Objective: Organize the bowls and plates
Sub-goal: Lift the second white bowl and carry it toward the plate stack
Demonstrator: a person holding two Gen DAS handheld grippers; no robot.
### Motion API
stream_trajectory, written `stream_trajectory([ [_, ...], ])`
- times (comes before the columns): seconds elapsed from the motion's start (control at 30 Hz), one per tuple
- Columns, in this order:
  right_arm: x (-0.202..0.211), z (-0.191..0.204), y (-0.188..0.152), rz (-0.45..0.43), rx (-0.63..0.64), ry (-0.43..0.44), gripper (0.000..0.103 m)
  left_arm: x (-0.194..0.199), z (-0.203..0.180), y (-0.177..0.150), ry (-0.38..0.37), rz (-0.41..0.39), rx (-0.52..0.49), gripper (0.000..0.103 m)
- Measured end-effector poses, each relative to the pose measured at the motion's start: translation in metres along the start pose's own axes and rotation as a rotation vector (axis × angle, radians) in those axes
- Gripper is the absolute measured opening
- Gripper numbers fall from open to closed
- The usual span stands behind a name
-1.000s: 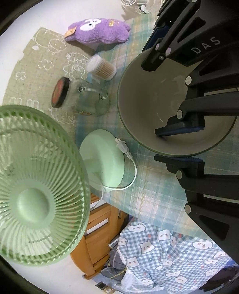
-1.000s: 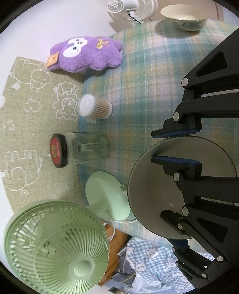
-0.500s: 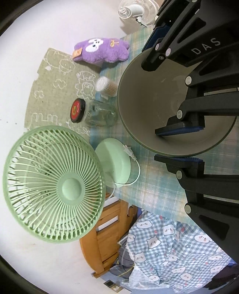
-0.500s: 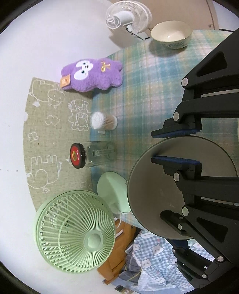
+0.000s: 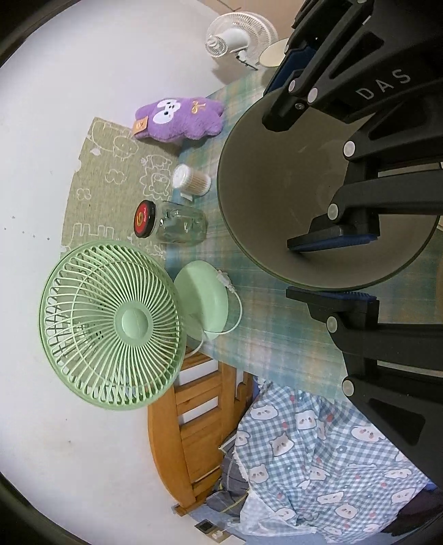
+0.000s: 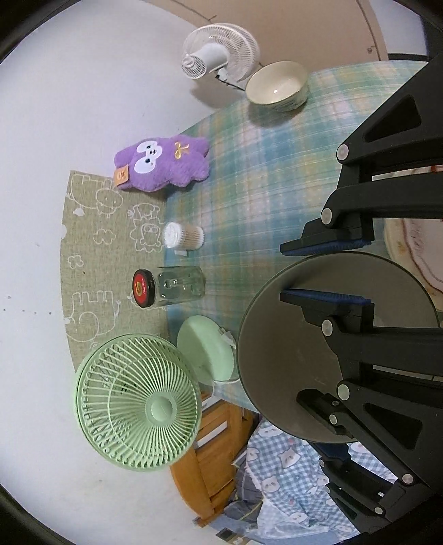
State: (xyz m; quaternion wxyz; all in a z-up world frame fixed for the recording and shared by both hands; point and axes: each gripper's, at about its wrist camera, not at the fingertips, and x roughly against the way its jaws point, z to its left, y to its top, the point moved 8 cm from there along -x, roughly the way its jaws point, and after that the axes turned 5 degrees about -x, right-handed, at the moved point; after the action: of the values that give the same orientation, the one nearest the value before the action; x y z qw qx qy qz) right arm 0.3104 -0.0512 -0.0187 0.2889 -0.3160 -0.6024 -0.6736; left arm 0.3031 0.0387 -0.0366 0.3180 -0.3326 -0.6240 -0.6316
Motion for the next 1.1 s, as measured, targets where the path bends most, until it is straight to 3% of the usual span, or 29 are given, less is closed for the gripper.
stream_trajectory([
  [0.57,0.061,0.018,-0.054,-0.037,-0.027,-0.048,0.024,0.049,0.018,-0.046,-0.053,-0.023,-0.040,0.018],
  [1.1,0.058,0.036,-0.123,0.035,-0.030,-0.092,0.024,0.044,0.036,-0.109,-0.092,0.053,-0.048,0.018],
])
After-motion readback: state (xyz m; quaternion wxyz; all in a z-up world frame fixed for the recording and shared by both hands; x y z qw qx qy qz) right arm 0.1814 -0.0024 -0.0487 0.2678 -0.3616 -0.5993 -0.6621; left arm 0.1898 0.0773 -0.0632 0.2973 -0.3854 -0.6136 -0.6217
